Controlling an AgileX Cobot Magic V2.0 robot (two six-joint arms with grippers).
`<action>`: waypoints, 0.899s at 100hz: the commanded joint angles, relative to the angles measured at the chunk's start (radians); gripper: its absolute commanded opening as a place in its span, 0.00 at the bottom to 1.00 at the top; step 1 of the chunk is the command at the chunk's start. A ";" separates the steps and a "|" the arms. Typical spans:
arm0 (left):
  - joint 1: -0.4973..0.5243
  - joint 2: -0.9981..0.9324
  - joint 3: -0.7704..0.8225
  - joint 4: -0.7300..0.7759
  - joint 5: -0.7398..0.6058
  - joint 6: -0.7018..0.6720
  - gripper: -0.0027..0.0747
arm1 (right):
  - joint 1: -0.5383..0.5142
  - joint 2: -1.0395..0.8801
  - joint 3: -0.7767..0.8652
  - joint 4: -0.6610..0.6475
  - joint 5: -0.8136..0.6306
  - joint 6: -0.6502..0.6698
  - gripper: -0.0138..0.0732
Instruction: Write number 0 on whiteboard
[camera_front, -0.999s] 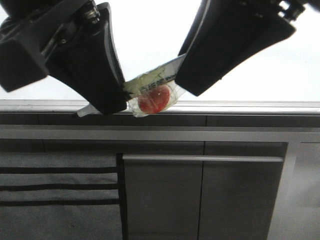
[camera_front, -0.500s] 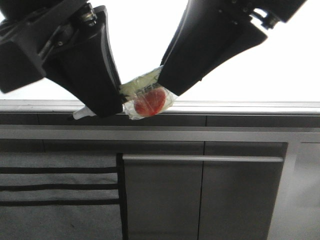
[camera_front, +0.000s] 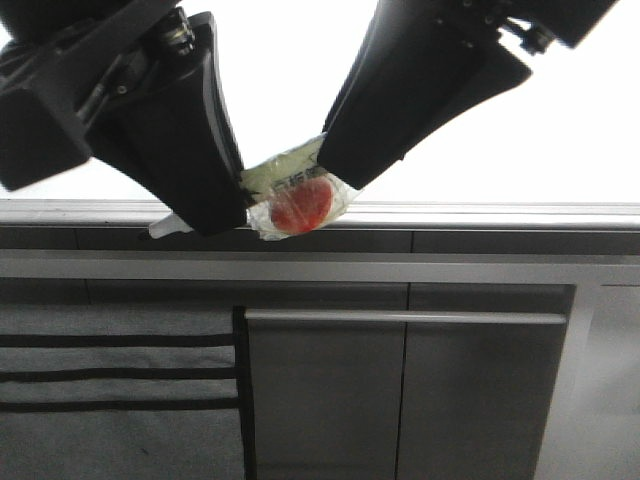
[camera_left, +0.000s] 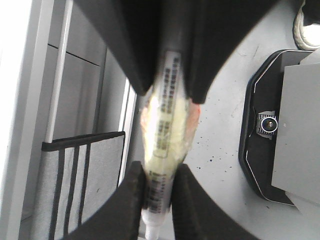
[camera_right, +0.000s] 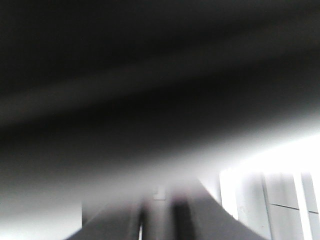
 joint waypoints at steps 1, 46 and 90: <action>-0.008 -0.035 -0.034 -0.016 -0.093 -0.003 0.05 | -0.002 -0.032 -0.027 0.029 -0.022 0.005 0.14; 0.025 -0.192 -0.030 -0.018 -0.187 -0.165 0.59 | -0.129 -0.205 -0.025 0.063 0.010 0.009 0.14; 0.314 -0.570 0.319 -0.020 -0.506 -0.515 0.59 | -0.459 -0.420 0.220 0.254 -0.279 0.202 0.14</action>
